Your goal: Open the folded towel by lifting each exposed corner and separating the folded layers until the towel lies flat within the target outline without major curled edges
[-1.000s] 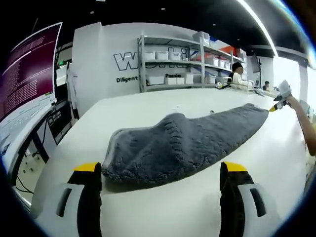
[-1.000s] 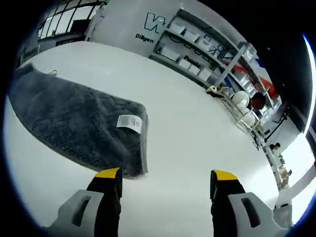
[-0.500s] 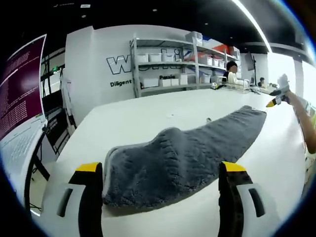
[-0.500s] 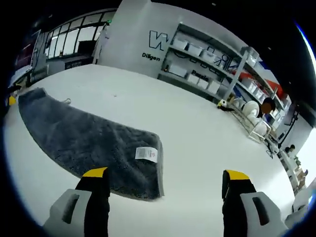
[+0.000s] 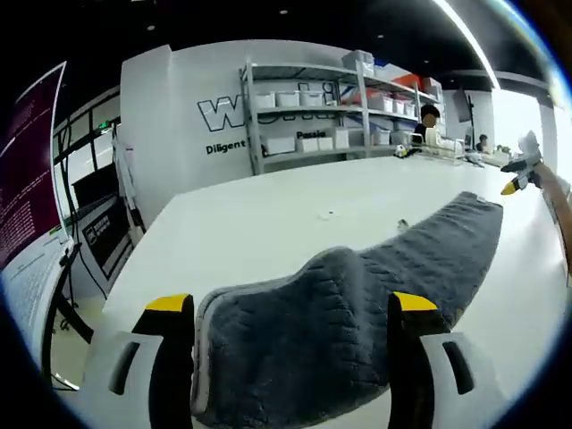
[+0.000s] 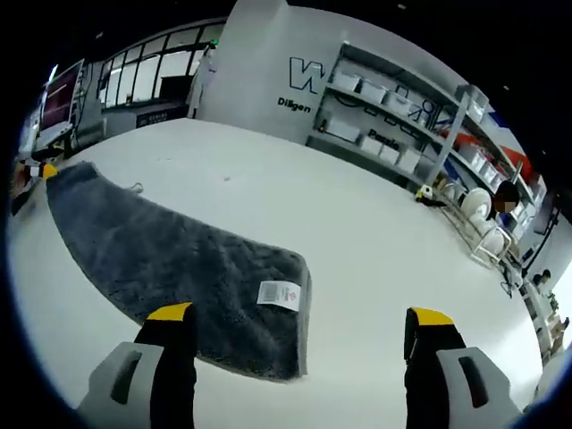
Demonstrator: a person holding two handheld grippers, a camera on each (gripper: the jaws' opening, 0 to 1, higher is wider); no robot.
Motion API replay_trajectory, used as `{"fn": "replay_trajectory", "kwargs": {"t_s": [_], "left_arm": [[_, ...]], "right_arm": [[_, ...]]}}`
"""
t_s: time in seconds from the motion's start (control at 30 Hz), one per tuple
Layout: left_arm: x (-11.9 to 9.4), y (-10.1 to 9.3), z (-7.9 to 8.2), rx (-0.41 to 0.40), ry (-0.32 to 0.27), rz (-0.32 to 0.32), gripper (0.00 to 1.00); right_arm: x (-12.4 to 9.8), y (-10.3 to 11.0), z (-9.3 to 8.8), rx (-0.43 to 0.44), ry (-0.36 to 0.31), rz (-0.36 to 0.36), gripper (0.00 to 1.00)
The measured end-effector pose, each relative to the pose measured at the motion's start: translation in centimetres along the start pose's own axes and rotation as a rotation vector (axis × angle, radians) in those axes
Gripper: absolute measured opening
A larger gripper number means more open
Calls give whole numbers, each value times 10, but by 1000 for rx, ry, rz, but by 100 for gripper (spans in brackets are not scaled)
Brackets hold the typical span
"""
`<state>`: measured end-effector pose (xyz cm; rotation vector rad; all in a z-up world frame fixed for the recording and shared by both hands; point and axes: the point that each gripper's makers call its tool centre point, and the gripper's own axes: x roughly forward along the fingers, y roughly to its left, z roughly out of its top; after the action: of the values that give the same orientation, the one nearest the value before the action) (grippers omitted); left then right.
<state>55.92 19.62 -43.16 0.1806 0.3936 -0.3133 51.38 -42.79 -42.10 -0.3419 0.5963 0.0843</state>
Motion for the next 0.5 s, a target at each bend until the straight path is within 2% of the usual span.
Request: {"fn": "replay_trajectory", "kwargs": {"t_s": [0.13, 0.23, 0.37, 0.43, 0.5], "left_arm": [[16, 15, -11, 42, 32, 40, 81], [26, 24, -13, 8, 10, 60, 80], [38, 40, -23, 1, 47, 85, 77], [43, 49, -27, 26, 55, 111, 68], [47, 54, -32, 33, 69, 108, 59]], "right_arm": [[5, 2, 1, -5, 2, 16, 97], [8, 5, 0, -21, 11, 17, 96], [12, 4, 3, -31, 16, 23, 95], [14, 4, 5, -35, 17, 23, 94], [16, 4, 6, -37, 17, 21, 93]]}}
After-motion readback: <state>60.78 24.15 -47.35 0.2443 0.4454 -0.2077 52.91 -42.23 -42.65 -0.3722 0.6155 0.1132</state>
